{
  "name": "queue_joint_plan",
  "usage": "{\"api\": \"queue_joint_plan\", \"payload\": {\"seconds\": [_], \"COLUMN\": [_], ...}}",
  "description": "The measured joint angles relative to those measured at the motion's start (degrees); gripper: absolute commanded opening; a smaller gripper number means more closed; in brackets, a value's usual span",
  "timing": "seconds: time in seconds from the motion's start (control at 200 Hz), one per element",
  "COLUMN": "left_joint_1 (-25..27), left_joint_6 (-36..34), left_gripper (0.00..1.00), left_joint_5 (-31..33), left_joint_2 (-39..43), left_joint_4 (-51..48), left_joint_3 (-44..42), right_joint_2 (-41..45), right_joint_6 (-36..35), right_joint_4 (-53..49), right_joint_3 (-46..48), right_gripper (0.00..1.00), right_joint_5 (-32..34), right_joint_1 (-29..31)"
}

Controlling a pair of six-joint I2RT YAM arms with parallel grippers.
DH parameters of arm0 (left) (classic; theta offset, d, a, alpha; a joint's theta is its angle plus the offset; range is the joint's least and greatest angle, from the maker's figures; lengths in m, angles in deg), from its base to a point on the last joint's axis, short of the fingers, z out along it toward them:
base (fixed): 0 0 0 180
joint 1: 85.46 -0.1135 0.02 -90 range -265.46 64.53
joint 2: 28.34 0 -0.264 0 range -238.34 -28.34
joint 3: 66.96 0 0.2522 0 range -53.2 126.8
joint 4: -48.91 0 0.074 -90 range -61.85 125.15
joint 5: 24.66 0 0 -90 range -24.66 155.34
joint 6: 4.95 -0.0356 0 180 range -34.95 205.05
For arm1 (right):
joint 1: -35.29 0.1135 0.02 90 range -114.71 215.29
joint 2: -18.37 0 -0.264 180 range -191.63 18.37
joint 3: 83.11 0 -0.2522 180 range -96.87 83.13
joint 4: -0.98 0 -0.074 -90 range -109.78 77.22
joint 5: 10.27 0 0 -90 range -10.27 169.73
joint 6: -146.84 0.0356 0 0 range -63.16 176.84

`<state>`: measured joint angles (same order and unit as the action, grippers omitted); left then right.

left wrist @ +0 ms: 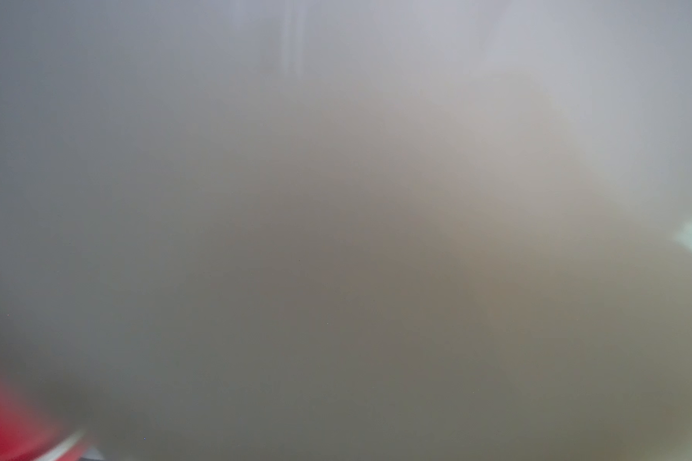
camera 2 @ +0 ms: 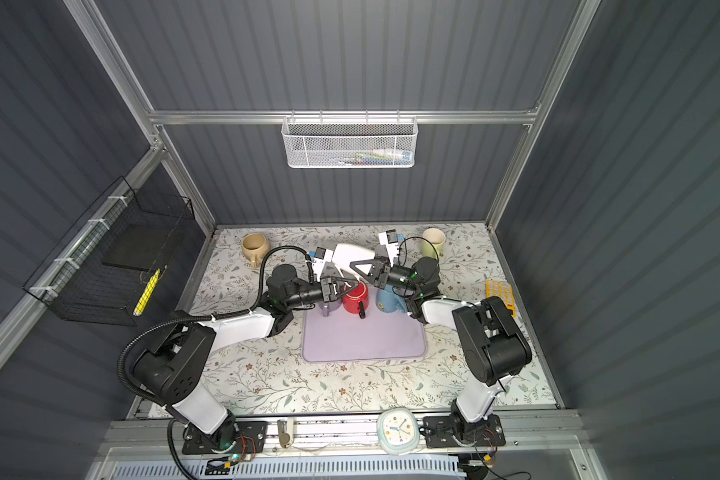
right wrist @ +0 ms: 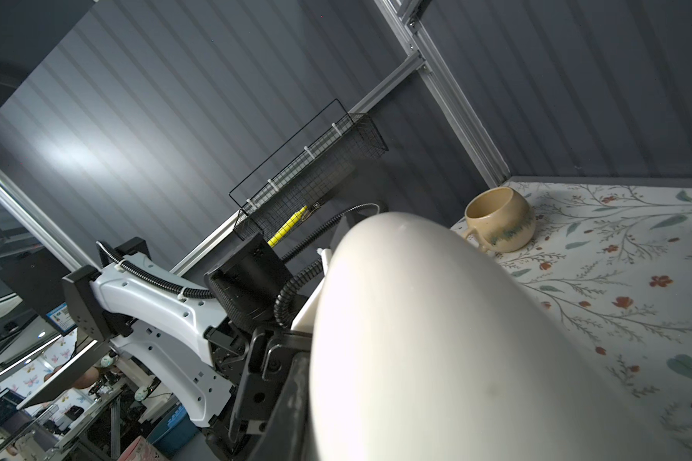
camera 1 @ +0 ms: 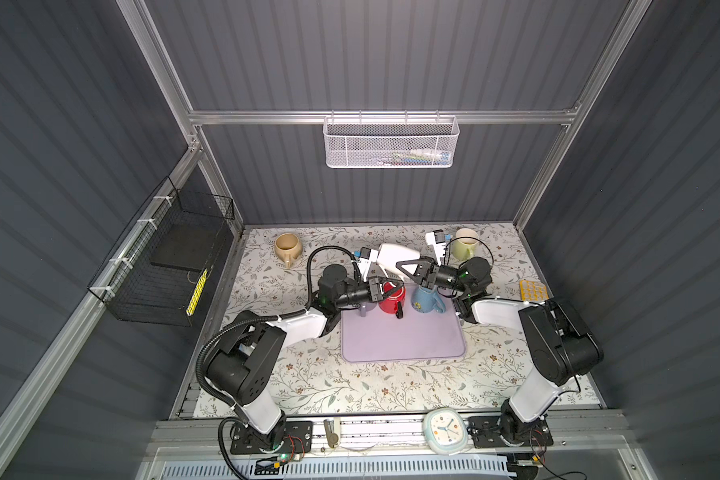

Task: Turn the mug right side up
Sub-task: 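Close the right gripper on the white mug held by the left gripper, then open the left gripper and draw back while the right gripper carries the mug away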

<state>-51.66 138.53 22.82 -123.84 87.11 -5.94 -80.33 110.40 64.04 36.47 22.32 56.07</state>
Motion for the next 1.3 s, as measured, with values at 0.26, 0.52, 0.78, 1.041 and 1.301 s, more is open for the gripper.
{"api": "queue_joint_plan", "payload": {"seconds": [0.26, 0.52, 0.78, 1.041, 1.301], "left_joint_1": [0.0, 0.0, 0.0, -0.4, -2.0], "left_joint_6": [-0.3, -2.1, -5.6, -11.2, -17.5], "left_gripper": [0.33, 0.51, 0.64, 0.65, 0.66], "left_joint_5": [0.3, 2.5, 4.3, 7.0, 9.0], "left_joint_2": [0.0, 0.0, 1.8, 6.7, 11.7], "left_joint_4": [1.0, 0.8, -3.8, -13.9, -22.5], "left_joint_3": [0.0, 0.0, 0.0, 0.0, 0.1], "right_joint_2": [-0.2, -1.2, -1.2, 0.1, 3.9], "right_joint_6": [1.7, 3.2, 3.0, -0.5, -7.9], "right_joint_4": [1.2, 0.5, -1.4, -7.8, -22.7], "right_joint_3": [-0.2, -0.2, -0.2, -0.2, -0.2], "right_gripper": [0.00, 0.00, 0.00, 0.00, 0.00], "right_joint_5": [0.4, 1.1, 1.4, 1.9, 4.1], "right_joint_1": [0.1, 0.3, 0.3, -0.1, -2.1]}}
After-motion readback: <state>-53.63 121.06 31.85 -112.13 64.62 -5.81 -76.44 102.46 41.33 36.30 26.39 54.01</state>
